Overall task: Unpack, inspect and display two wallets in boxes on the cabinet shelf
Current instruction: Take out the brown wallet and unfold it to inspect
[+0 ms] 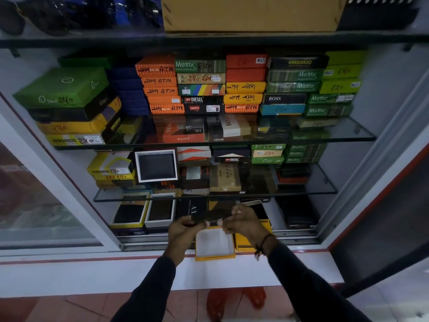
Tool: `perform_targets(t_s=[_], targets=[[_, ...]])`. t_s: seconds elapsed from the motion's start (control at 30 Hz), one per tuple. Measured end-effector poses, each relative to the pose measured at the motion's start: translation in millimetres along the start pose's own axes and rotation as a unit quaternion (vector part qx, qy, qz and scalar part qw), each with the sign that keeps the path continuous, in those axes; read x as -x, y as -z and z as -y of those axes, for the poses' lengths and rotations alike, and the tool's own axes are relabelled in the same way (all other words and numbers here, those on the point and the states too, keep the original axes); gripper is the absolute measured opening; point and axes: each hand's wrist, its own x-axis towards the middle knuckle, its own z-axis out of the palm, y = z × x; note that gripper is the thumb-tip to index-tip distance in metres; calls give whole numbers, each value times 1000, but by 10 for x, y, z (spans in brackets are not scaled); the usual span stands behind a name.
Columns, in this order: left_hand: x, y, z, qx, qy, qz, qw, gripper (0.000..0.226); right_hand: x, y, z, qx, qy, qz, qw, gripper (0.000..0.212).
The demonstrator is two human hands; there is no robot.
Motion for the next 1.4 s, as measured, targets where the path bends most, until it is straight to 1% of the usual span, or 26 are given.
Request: perform_targets(t_s=[0.13, 0.27, 0.37, 0.4, 0.47, 0.53, 0.63, 0.73, 0.77, 0.8, 0.83, 0.87, 0.93, 1.0, 1.07, 1.17, 1.2, 1.27, 1.33, 1.4], targets=[[-21, -95, 62, 7, -13, -13, 1000, 28, -11, -266, -182, 13, 32, -48, 998, 39], [2, 121, 111, -4, 3, 7, 1000, 35, -39, -99, -241, 57, 60, -51, 995, 38], [31, 315, 26, -10, 0, 53, 999, 39, -77, 216, -179, 49, 57, -58, 995, 39], [50, 376, -17, -11, -7, 83, 996, 39, -94, 330, -143, 39, 47, -61, 996, 41], [92, 464, -90, -22, -20, 149, 988, 33, -109, 474, -62, 25, 27, -43, 998, 45], [103, 477, -122, -12, -15, 186, 982, 30, -118, 525, -13, 15, 14, -19, 1000, 45], [122, 423, -142, 63, 31, 217, 974, 45, -137, 500, 23, -4, 5, -23, 1000, 42], [194, 290, -182, 138, 42, 277, 950, 56, -145, 367, -34, -27, -18, 2, 999, 24], [225, 223, -194, 152, 43, 304, 939, 61, -138, 297, -89, -34, -33, 14, 999, 23], [250, 155, -203, 164, 45, 331, 928, 68, -126, 222, -136, -48, -46, 27, 997, 26], [267, 99, -207, 174, 46, 351, 919, 75, -115, 152, -186, -85, -52, 38, 994, 31], [274, 65, -202, 184, 48, 359, 914, 79, -99, 87, -217, -125, -52, 47, 990, 31], [261, 70, -171, 193, 54, 340, 919, 74, -83, 22, -256, -160, -49, 21, 986, 20], [211, 144, -128, 167, 47, 307, 936, 64, -97, 23, -278, -198, -62, -3, 978, 16], [157, 224, -84, 109, 32, 279, 954, 62, -139, 81, -325, -179, -83, -4, 980, 24], [94, 310, -62, 46, 27, 218, 974, 71, -206, 224, -396, -170, -148, 26, 974, 45], [87, 327, -59, 29, 26, 212, 977, 74, -222, 262, -415, -155, -154, 37, 975, 47], [84, 341, -42, 6, 25, 226, 974, 79, -238, 298, -446, -76, -127, 57, 987, 39], [84, 329, -29, -6, 24, 226, 974, 79, -241, 295, -478, -44, -80, 44, 995, 33], [92, 276, -24, -34, 5, 171, 985, 71, -246, 279, -502, -50, -7, 6, 999, 28]])
